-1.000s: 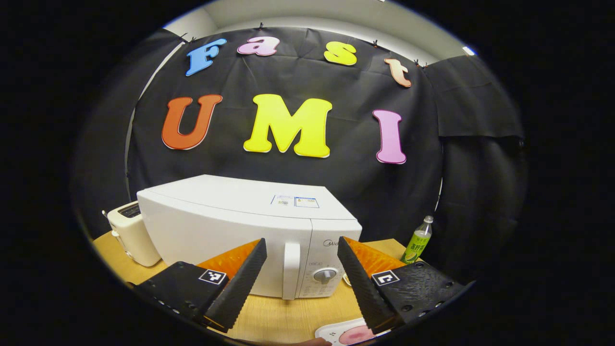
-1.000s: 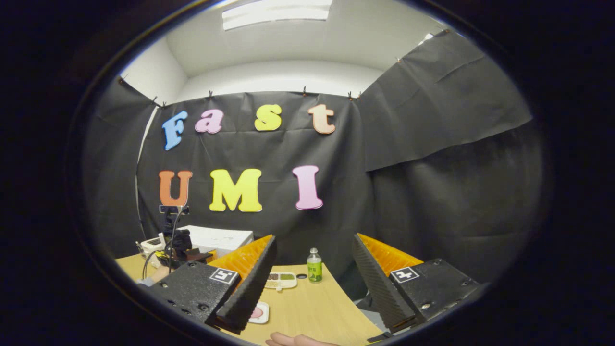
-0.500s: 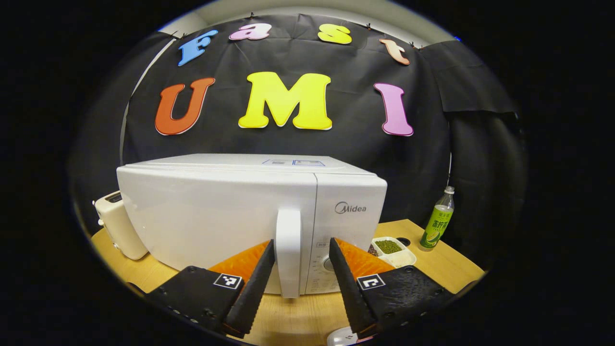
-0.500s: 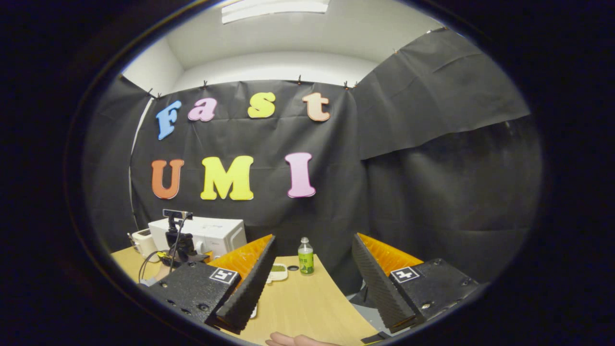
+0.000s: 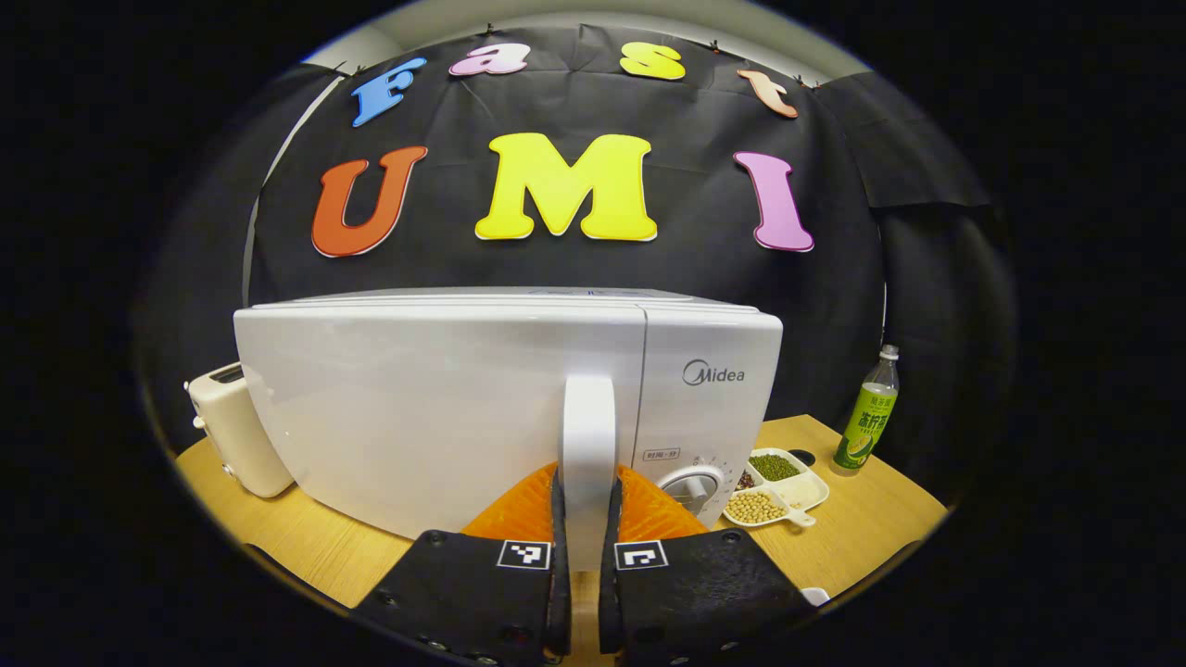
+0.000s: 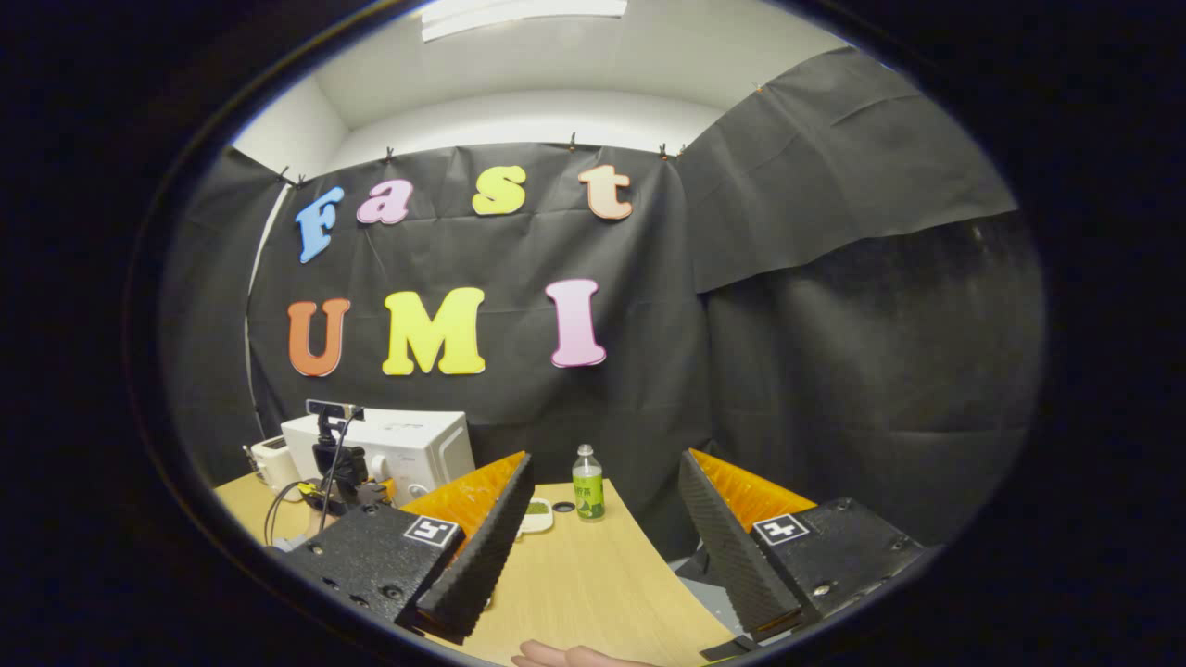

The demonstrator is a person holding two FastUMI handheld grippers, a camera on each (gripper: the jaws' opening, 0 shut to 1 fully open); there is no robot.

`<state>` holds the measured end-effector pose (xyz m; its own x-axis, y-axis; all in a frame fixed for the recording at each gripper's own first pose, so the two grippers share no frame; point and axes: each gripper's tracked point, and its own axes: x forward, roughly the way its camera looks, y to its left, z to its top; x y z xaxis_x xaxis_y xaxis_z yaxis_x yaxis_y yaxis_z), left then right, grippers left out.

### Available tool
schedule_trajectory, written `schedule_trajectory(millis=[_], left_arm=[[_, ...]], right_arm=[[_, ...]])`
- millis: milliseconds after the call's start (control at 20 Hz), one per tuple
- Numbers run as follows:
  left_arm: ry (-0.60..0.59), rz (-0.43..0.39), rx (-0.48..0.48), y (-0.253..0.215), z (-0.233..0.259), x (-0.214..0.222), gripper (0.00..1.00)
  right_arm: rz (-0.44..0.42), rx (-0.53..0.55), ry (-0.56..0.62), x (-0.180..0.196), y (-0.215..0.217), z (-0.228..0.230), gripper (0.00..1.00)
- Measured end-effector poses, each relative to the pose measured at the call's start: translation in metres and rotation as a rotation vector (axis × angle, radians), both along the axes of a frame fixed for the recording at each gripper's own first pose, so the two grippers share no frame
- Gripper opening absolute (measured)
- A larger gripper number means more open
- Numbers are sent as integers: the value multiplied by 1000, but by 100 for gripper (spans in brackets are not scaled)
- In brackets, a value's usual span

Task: Open the microwave oven with the left hand, put the food in, and close the microwave oven.

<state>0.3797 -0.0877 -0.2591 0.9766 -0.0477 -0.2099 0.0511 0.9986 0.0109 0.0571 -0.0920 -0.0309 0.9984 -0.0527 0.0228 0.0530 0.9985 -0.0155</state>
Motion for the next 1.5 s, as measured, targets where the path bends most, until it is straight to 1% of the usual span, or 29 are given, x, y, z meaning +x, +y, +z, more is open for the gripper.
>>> schedule_trajectory(millis=[50,100,150,200,250,300,350,400,450,500,550,600,650,700,750,800,950,1050,1100,1150,1200,1250,1300,1350,1400,1450,1500], left_arm=[[-5,2,8,0,-2,3,0],[0,-1,11,3,-5,-2,0],[-1,-3,-3,3,-5,-2,0],[10,-10,-10,2,-5,-3,0],[12,-13,-19,2,-6,-6,0],[-1,-15,-17,4,0,-15,0],[-3,-24,-2,6,-3,-23,0],[-23,-45,11,8,0,-38,7],[-29,-58,-8,11,0,-50,0],[-18,-72,-39,16,-2,-65,0],[-22,-87,-54,21,-1,-76,0],[-13,-98,-50,25,-2,-86,0],[-18,-107,-31,31,0,-97,0],[-19,-109,-19,37,0,-108,0],[-20,-117,-12,43,2,-119,0],[-20,-123,-10,49,1,-128,0],[-4,-127,-21,70,0,-155,0],[-6,-119,3,88,1,-174,0],[-5,-109,18,98,1,-183,0],[-8,-100,32,109,3,-195,7],[-10,-87,43,121,2,-205,7],[-11,-67,38,136,3,-214,7],[-7,-45,30,151,3,-224,7],[-8,-14,26,170,3,-234,10],[-14,13,17,185,5,-244,10],[-27,37,4,199,12,-256,15],[-38,90,6,220,13,-267,18]], right_arm=[[-3,1,-3,-1,-2,0,100],[-10,2,-6,-2,-5,0,100],[-17,1,-8,-2,-8,-1,91],[-19,0,-8,-2,-8,0,100],[-17,2,-7,-2,-8,-2,100],[-15,3,-5,-2,-8,-3,91],[-14,5,-3,-2,-9,-3,100],[-14,8,0,-2,-9,-4,91],[-11,10,-1,-3,-9,-5,91],[-9,15,-1,-3,-8,-5,91],[-8,21,0,-3,-6,-7,100],[-5,27,4,-3,-4,-8,100],[-1,32,10,-4,0,-10,91],[3,36,16,-4,4,-12,100],[8,38,21,-5,8,-14,91],[14,37,23,-6,13,-15,100],[28,27,20,-12,28,-17,100],[44,24,24,-15,41,-19,100],[51,24,28,-16,46,-20,91],[58,23,32,-16,51,-22,91],[63,23,37,-16,56,-24,100],[71,25,42,-16,62,-26,91],[79,26,46,-15,68,-28,100],[86,27,51,-14,73,-31,100],[93,28,58,-12,79,-33,91],[102,26,66,-10,86,-37,91],[111,22,74,-8,93,-40,91]])
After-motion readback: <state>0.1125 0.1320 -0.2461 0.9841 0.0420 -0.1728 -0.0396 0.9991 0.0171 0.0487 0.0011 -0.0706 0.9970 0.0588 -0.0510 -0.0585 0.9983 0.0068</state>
